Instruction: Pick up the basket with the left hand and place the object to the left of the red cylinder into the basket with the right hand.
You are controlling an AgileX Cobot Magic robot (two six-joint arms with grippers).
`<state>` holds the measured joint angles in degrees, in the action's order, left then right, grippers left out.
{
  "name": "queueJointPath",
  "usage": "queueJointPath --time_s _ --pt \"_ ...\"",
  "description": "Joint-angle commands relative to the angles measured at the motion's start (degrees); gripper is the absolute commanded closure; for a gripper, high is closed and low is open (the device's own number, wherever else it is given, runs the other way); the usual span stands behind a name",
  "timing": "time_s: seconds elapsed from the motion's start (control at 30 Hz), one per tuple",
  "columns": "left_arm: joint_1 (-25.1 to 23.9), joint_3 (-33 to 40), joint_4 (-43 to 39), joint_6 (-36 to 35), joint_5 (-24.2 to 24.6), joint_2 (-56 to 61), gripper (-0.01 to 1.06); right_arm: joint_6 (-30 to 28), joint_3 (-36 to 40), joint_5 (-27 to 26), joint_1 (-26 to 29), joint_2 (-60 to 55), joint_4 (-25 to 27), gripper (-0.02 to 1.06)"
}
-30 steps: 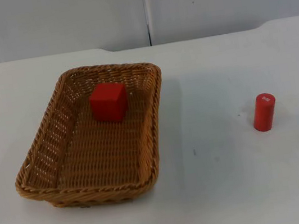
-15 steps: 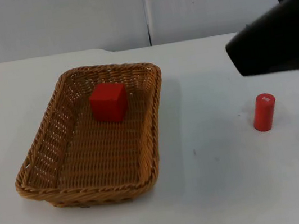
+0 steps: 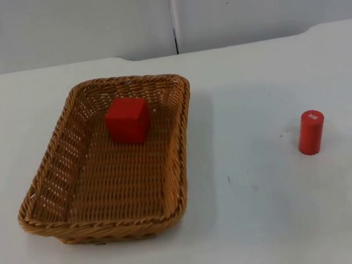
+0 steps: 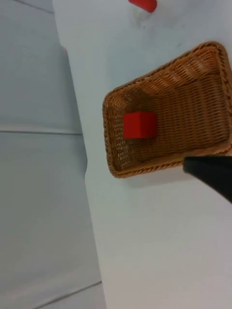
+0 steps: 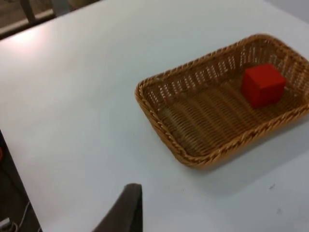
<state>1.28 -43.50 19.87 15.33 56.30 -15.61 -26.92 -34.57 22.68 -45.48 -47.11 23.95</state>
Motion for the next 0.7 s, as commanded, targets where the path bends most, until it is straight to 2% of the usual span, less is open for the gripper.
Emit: queueJointPath --time_s 0.0,0.1,0.27,0.47,0.67 --pt "0.4 0.3 -1.7 -2.3 0.8 2.4 0.09 -0.5 1.3 0.6 0.2 3.3 0.4 0.00" --pt "0.4 0.3 -2.8 -4.0 1.8 4.5 0.09 -0.5 1.9 2.5 0.2 5.6 0.4 0.00" --pt "0.4 2.3 -6.3 -8.2 1.9 9.8 0.09 -1.2 2.1 8.8 0.2 9.3 0.1 0.00" --pt "0.4 7.8 -13.4 -14.4 2.2 14.3 0.09 -1.2 2.1 11.7 0.2 12.1 0.1 0.00" --pt "0.4 11.8 -16.8 -15.8 2.7 15.6 0.09 -1.6 2.1 13.4 0.2 15.4 0.1 0.00"
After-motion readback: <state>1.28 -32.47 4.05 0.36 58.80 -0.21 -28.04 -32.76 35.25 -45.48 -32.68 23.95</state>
